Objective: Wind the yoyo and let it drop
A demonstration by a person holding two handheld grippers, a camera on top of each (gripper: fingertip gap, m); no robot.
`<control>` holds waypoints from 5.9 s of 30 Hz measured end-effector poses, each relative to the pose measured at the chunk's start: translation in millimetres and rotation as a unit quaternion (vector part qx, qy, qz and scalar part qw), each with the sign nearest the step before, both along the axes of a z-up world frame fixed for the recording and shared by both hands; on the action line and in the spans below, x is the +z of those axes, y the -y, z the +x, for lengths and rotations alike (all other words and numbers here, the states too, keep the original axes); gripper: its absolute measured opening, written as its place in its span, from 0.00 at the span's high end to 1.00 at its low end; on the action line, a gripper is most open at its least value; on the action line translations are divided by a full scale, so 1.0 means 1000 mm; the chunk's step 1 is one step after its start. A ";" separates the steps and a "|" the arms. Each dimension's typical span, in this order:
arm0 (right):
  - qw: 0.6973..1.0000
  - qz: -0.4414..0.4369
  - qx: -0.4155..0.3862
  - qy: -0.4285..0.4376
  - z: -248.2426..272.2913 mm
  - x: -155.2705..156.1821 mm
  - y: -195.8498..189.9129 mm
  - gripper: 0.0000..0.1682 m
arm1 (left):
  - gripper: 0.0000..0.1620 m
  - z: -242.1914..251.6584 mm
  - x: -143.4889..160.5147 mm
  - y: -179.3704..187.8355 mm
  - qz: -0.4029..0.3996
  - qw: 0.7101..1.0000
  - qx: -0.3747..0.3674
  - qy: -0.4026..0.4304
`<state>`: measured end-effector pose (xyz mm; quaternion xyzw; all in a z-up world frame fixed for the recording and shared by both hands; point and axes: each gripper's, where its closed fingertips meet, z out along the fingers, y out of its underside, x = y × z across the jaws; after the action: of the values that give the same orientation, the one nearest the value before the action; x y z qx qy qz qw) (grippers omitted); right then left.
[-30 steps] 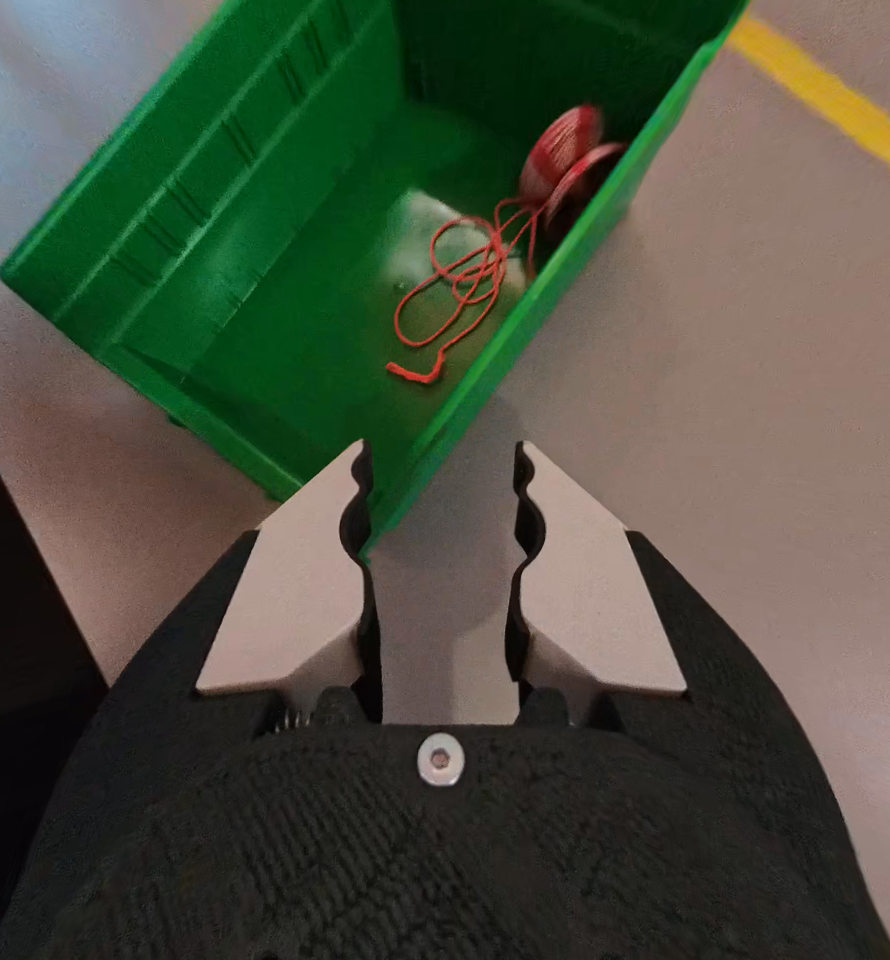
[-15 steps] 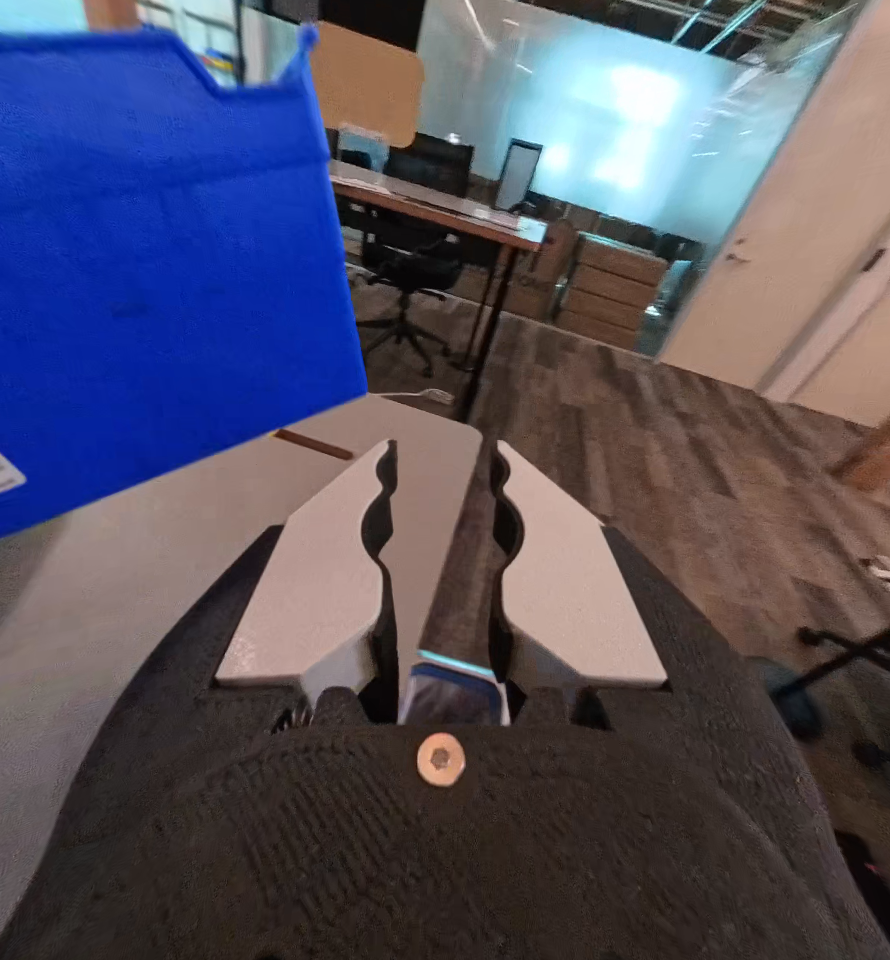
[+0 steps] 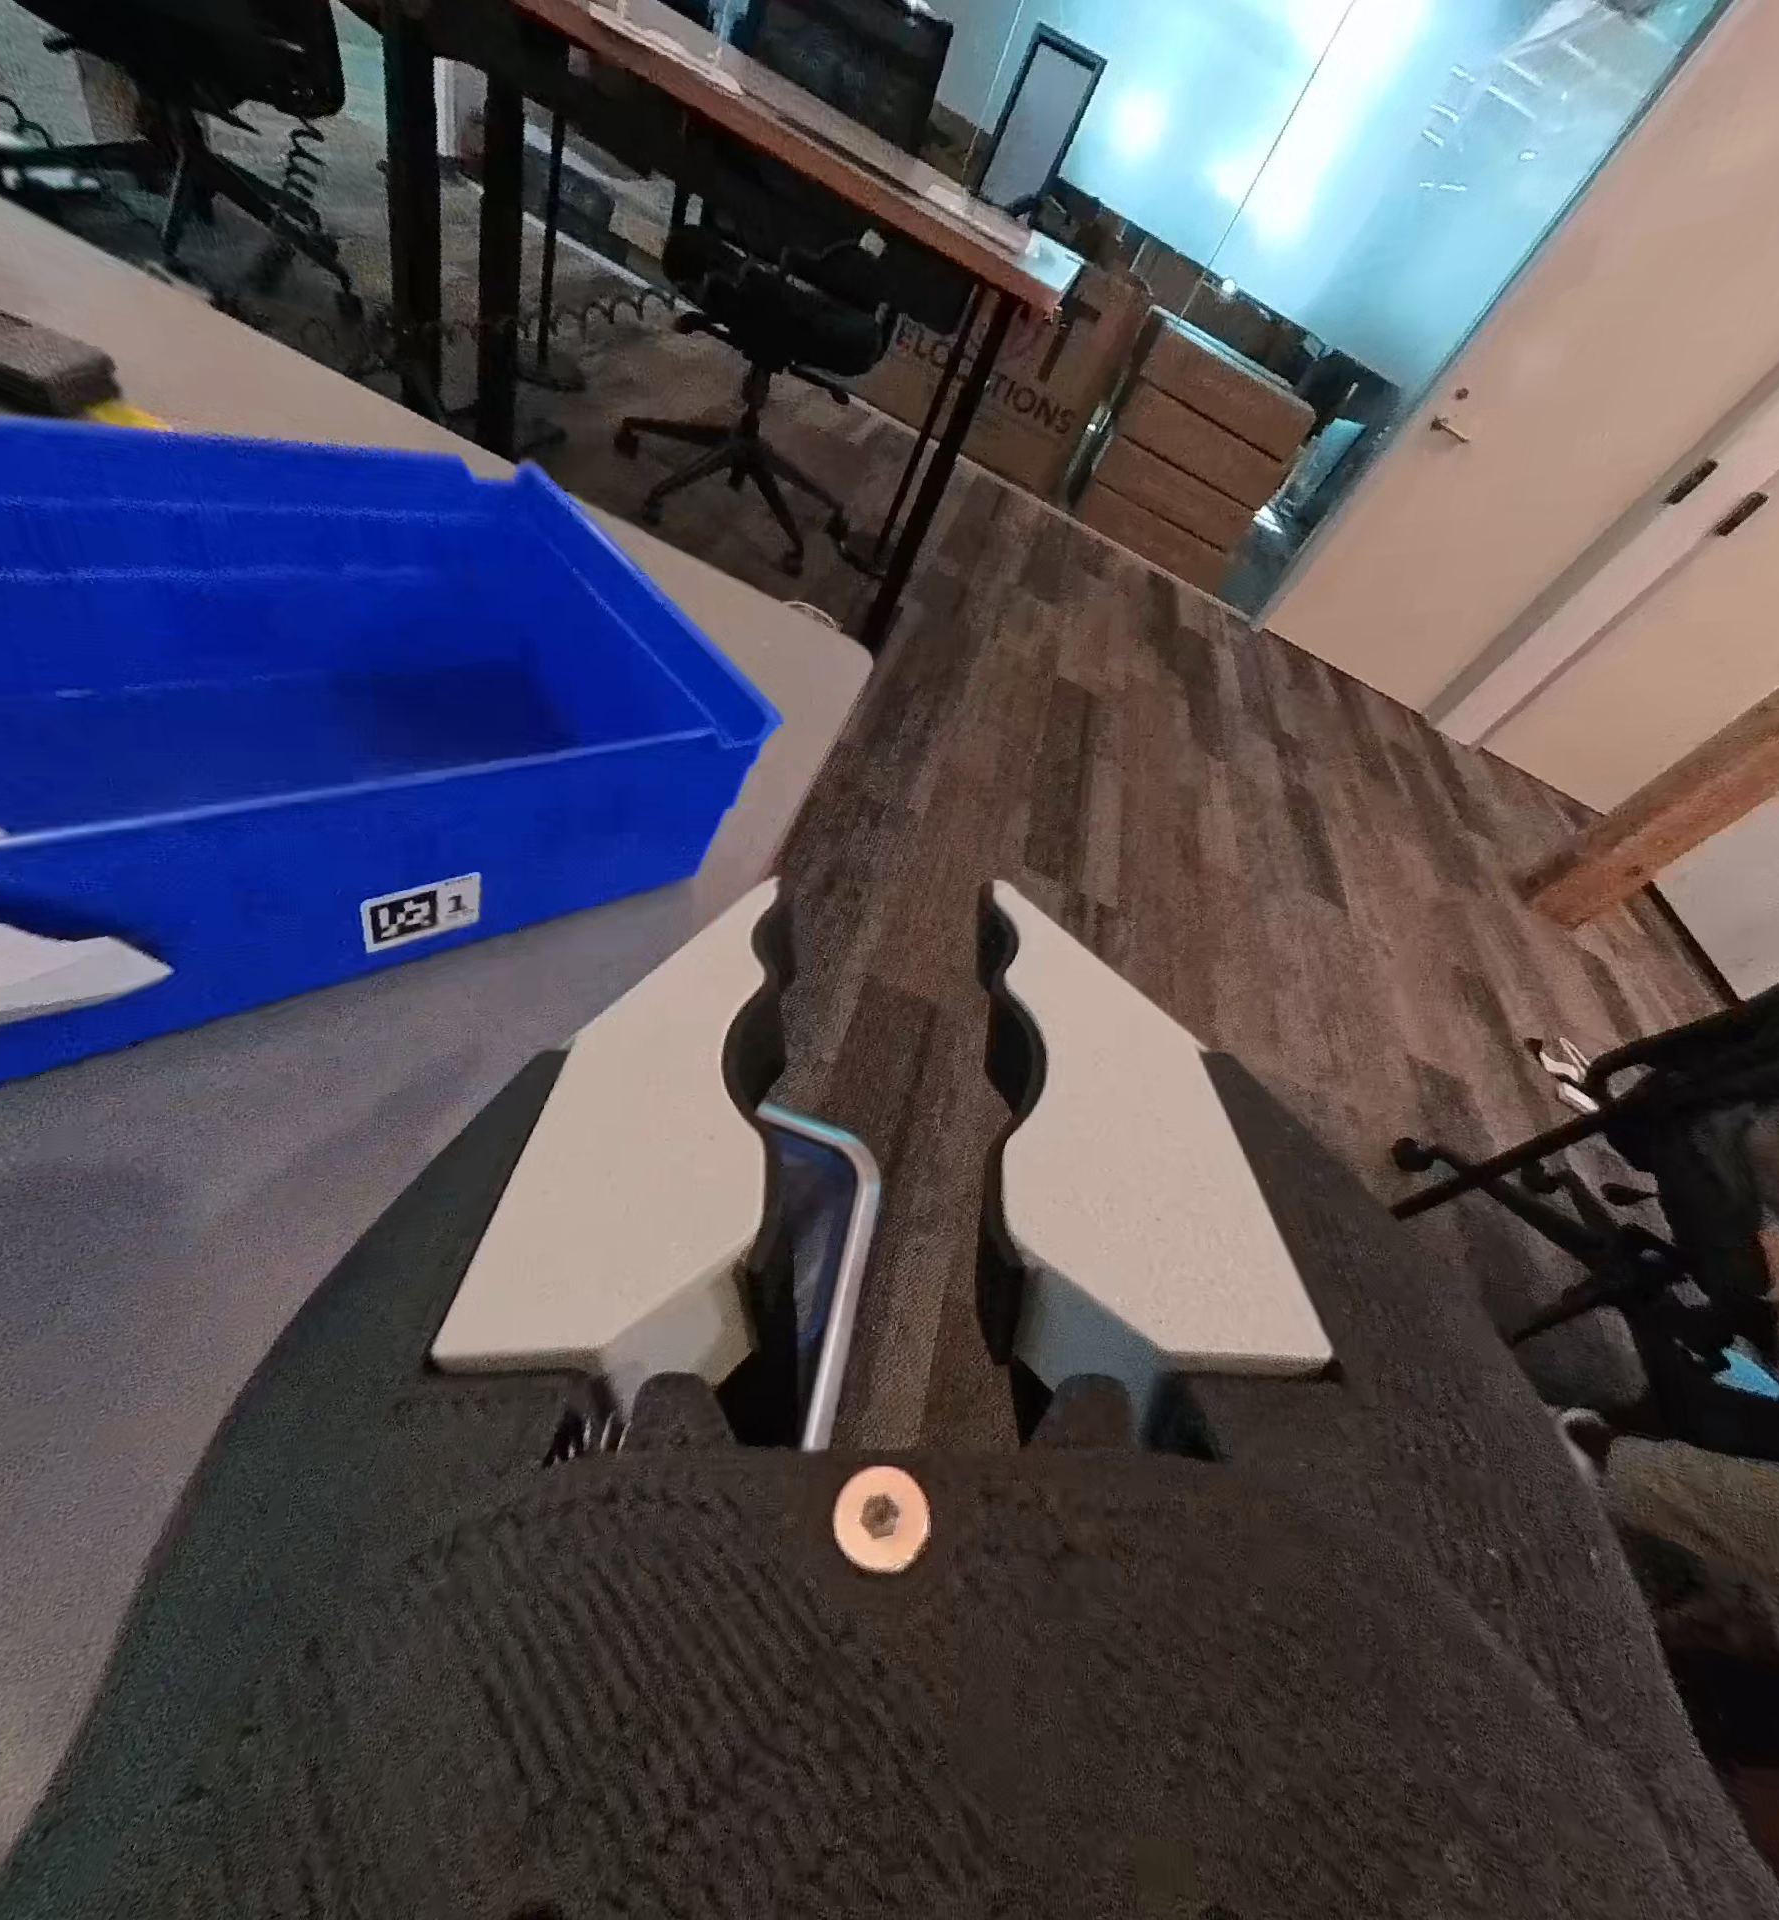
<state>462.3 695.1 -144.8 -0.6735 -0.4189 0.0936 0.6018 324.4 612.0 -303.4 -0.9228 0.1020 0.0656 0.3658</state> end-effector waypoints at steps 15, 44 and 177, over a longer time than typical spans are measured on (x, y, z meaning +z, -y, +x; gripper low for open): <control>0.983 -0.109 0.074 -0.128 -0.019 -0.002 0.045 0.75 | 0.46 -0.134 0.114 0.142 0.208 0.956 0.154 0.140; 0.989 -0.021 -0.121 0.076 0.083 -0.004 0.143 0.78 | 0.80 -0.337 -0.012 0.073 0.041 0.971 0.188 0.146; 0.777 0.144 -0.613 0.013 0.470 0.197 0.309 1.00 | 0.62 0.610 0.313 0.214 -0.184 0.187 -0.906 0.333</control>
<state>932.4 385.7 52.1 -0.6944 0.0660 -0.3650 0.6166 933.9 397.8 9.1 -0.1696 0.7450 -0.6451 -0.0085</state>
